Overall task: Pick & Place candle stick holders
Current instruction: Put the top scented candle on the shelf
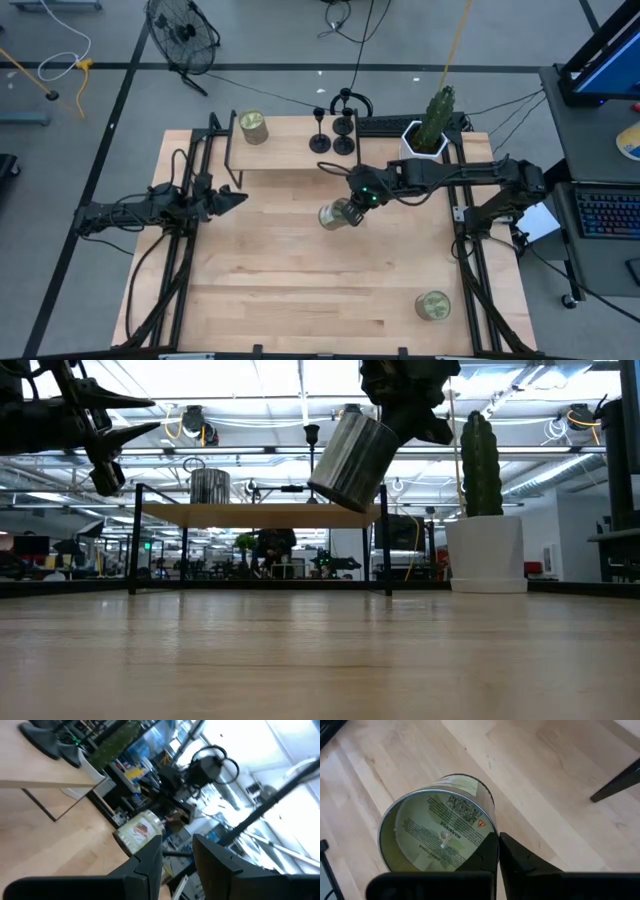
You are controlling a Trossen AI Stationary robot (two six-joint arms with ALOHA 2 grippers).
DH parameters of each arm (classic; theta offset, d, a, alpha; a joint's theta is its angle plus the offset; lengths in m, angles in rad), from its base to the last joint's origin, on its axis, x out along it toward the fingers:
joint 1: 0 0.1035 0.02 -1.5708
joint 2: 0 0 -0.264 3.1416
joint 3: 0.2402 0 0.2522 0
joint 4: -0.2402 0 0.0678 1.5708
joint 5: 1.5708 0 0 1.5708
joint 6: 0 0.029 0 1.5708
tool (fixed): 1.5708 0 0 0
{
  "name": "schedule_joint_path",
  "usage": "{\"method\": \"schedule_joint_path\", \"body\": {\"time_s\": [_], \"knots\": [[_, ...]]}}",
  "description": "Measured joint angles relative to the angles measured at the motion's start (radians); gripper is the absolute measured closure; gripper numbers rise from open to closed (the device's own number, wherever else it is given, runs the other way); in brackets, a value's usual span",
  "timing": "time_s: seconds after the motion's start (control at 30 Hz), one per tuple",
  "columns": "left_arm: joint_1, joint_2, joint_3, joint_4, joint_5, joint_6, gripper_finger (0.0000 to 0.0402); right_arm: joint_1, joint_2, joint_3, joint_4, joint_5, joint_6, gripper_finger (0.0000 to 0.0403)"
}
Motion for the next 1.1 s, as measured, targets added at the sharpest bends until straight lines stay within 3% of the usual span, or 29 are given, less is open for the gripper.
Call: {"method": "schedule_joint_path", "body": {"time_s": [0.27, 0.43, 0.77, 1.1], "knots": [[0.000, 0.002, 0.000, 0.014, -0.023, -0.053, 0.0289, -0.009, 0.000, 0.000, 0.023, 0.029, -0.011, 0.0403], [0.000, 0.072, 0.020, 0.065, -0.025, -0.038, 0.0289, -0.021, 0.000, 0.000, 0.041, 0.035, -0.023, 0.0403], [0.000, 0.427, 0.233, 0.067, -0.018, 0.063, 0.0289, -0.021, 0.008, 0.000, 0.028, 0.058, -0.028, 0.0403], [-0.038, 0.793, 0.472, -0.016, 0.011, 0.067, 0.0289, -0.019, 0.088, 0.000, 0.028, 0.079, -0.068, 0.0403]]}}
